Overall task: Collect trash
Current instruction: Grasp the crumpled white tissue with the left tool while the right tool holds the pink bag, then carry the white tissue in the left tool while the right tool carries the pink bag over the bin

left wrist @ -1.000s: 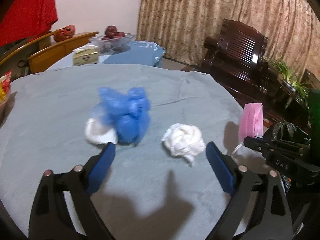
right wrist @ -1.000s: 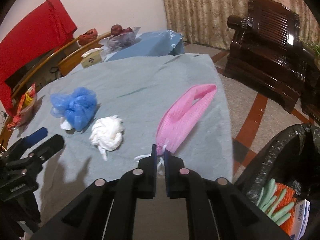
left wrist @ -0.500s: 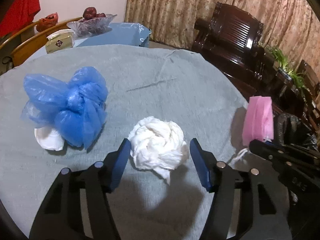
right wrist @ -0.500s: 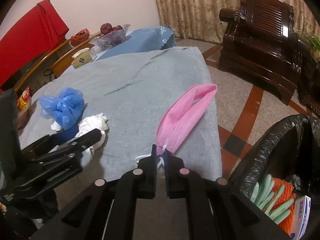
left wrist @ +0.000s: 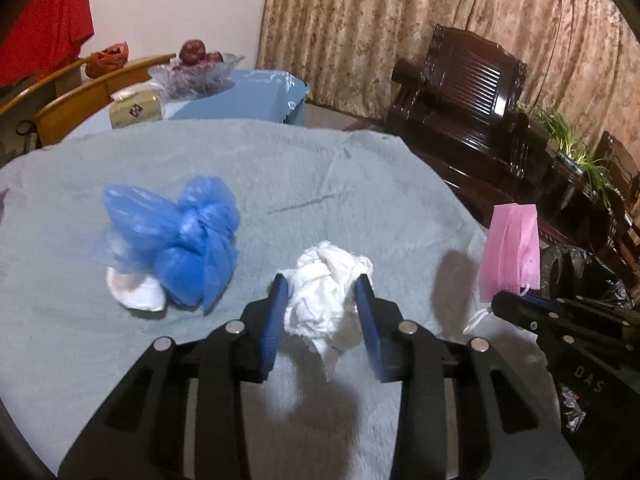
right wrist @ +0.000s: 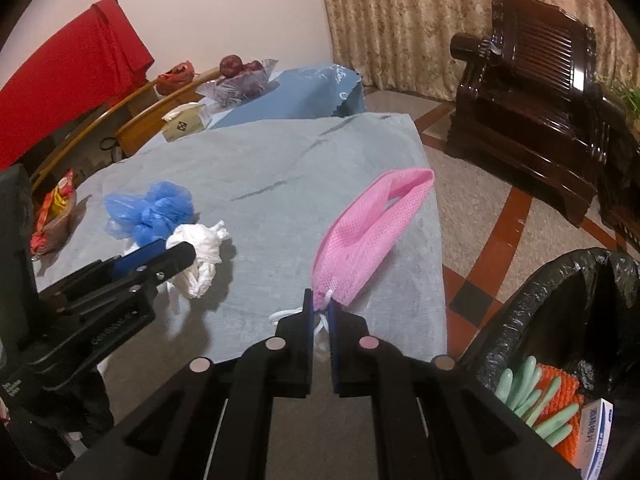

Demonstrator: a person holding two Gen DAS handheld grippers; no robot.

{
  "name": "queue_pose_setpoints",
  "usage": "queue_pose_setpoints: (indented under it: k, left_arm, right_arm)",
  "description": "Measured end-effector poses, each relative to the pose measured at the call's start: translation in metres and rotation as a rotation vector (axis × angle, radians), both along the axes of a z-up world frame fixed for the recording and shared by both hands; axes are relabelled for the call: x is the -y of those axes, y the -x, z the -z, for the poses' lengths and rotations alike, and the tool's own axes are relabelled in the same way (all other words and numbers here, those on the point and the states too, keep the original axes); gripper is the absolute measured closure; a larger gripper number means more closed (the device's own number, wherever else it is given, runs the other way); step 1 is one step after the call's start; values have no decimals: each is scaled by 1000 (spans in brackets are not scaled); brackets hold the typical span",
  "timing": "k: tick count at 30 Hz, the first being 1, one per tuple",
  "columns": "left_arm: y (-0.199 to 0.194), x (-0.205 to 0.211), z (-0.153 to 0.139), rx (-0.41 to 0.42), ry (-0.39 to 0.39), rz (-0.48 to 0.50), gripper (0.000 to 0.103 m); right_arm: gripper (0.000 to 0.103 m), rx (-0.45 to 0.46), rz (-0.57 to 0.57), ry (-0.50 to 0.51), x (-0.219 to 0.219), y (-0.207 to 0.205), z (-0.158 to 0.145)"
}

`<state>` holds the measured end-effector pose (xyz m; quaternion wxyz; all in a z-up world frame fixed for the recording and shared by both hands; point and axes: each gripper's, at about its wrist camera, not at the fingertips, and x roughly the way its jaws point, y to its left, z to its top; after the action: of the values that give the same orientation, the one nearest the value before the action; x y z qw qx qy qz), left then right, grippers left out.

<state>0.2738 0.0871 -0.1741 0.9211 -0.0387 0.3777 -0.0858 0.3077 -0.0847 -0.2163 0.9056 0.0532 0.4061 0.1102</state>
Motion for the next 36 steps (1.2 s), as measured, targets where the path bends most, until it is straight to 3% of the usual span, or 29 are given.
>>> queue_pose_setpoints:
  k: [17, 36]
  left_arm:
    - [58, 5, -50, 44, -5, -22, 69]
    - [123, 45, -89, 90, 23, 45, 69]
  right_arm:
    - [96, 61, -42, 31, 9, 52, -48]
    - [96, 131, 7, 38, 53, 127, -91]
